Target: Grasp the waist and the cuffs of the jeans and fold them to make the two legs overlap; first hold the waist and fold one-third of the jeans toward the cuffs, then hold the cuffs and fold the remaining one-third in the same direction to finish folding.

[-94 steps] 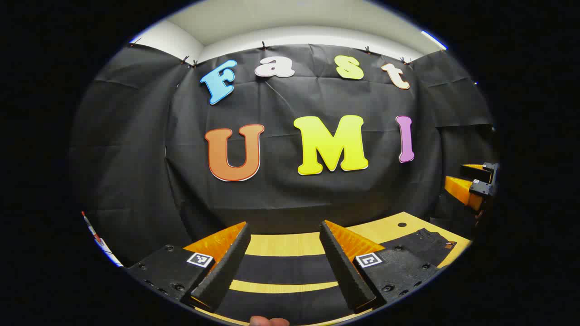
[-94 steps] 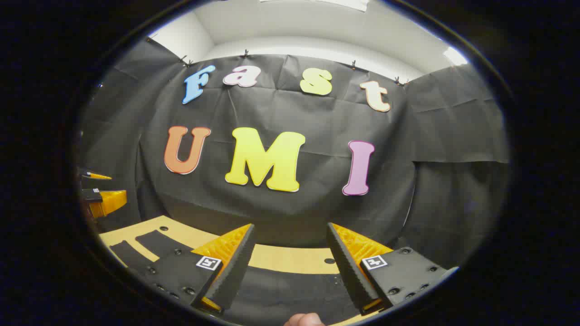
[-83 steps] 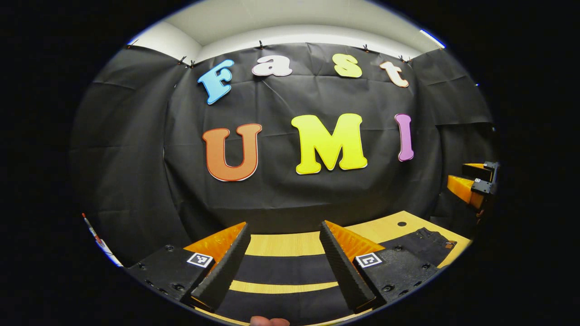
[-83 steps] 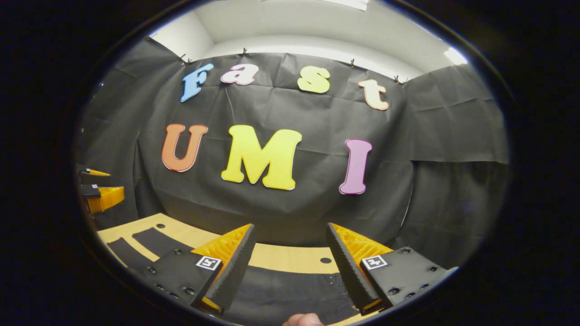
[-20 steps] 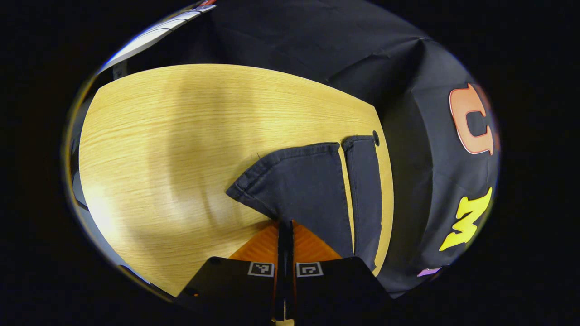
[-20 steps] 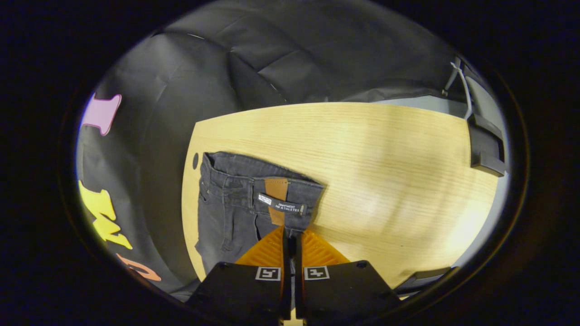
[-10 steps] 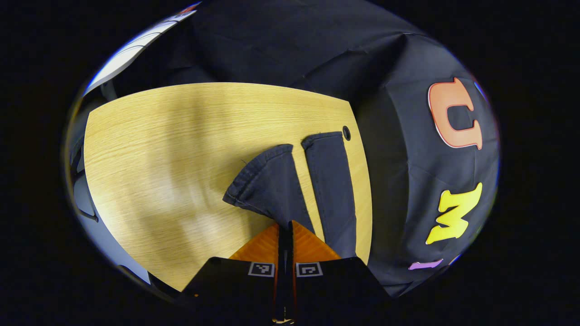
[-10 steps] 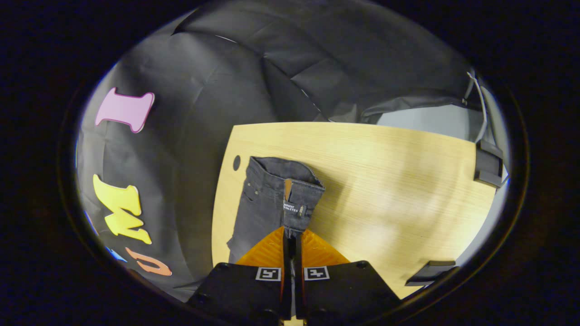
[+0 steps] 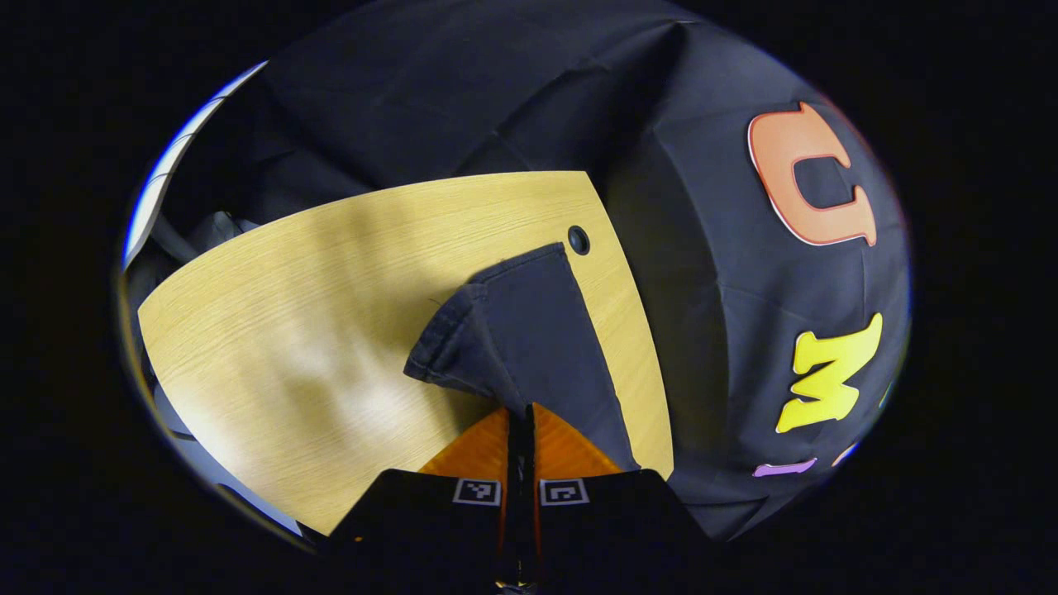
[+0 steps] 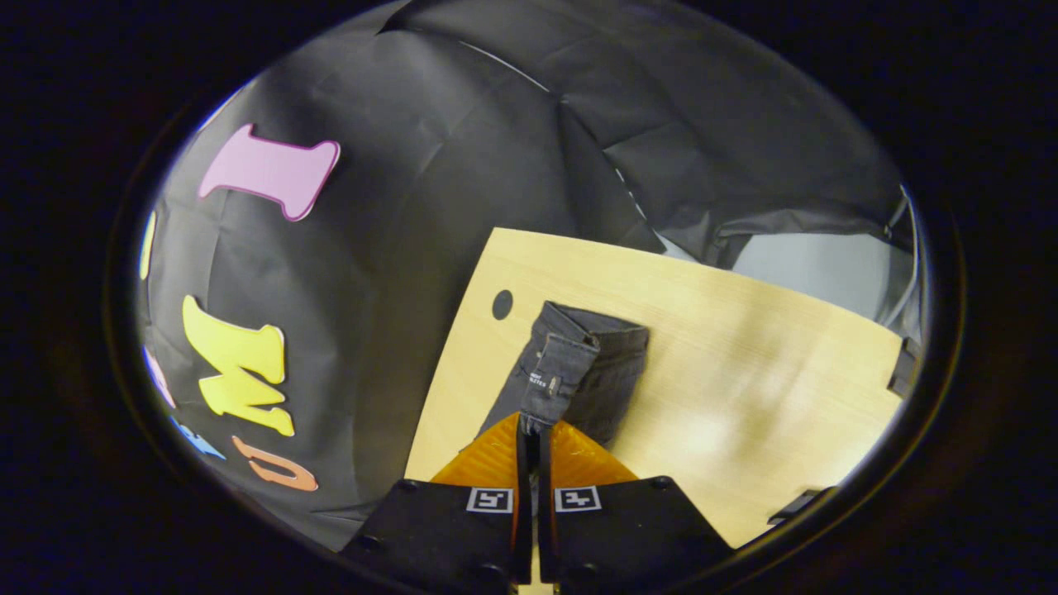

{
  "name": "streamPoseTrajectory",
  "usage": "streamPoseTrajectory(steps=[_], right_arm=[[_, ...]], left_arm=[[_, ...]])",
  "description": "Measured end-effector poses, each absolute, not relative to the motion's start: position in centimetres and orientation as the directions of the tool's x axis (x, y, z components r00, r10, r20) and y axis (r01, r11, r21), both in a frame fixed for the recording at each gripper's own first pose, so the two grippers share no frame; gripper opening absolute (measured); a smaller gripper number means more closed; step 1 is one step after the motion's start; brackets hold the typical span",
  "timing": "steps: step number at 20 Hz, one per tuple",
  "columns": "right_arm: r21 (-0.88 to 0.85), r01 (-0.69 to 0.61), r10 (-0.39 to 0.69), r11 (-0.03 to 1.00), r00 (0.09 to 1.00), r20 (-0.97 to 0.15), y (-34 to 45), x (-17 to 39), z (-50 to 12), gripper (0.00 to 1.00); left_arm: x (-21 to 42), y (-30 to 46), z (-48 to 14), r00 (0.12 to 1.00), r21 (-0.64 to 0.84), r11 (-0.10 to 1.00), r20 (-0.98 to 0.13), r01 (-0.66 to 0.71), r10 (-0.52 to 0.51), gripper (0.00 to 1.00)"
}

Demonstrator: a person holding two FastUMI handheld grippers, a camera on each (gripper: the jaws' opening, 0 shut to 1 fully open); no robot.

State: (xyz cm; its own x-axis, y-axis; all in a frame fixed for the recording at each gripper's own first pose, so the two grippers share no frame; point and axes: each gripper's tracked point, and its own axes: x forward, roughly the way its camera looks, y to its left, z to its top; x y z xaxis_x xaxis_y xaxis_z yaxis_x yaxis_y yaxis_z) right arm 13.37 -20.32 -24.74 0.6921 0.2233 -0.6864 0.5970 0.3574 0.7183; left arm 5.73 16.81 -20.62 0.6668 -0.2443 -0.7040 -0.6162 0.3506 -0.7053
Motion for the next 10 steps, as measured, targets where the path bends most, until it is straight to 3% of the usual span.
streamPoseTrajectory(steps=[2,3,8,9,10], right_arm=[[0.719,0.589,0.222,0.369,0.695,-0.683,-20.2,15.8,-24.5,0.00],[0.719,0.587,0.220,0.372,0.697,-0.683,-20.1,16.9,-24.6,0.04],[0.703,0.597,0.203,0.385,0.689,-0.696,-19.6,22.5,-26.9,0.04],[0.691,0.606,0.198,0.394,0.678,-0.708,-19.4,23.5,-27.9,0.00],[0.675,0.612,0.195,0.412,0.665,-0.721,-19.3,23.9,-29.0,0.04]], left_arm=[[8.2,16.8,-20.4,0.666,-0.708,0.364,-0.701,-0.605,-0.255,0.03],[9.5,17.0,-20.4,0.668,-0.709,0.377,-0.698,-0.596,-0.256,0.03],[16.1,16.8,-22.2,0.654,-0.700,0.447,-0.701,-0.557,-0.284,0.03],[17.2,16.7,-22.9,0.647,-0.694,0.462,-0.706,-0.552,-0.288,0.03],[18.4,16.6,-23.6,0.641,-0.689,0.479,-0.709,-0.543,-0.294,0.03]])
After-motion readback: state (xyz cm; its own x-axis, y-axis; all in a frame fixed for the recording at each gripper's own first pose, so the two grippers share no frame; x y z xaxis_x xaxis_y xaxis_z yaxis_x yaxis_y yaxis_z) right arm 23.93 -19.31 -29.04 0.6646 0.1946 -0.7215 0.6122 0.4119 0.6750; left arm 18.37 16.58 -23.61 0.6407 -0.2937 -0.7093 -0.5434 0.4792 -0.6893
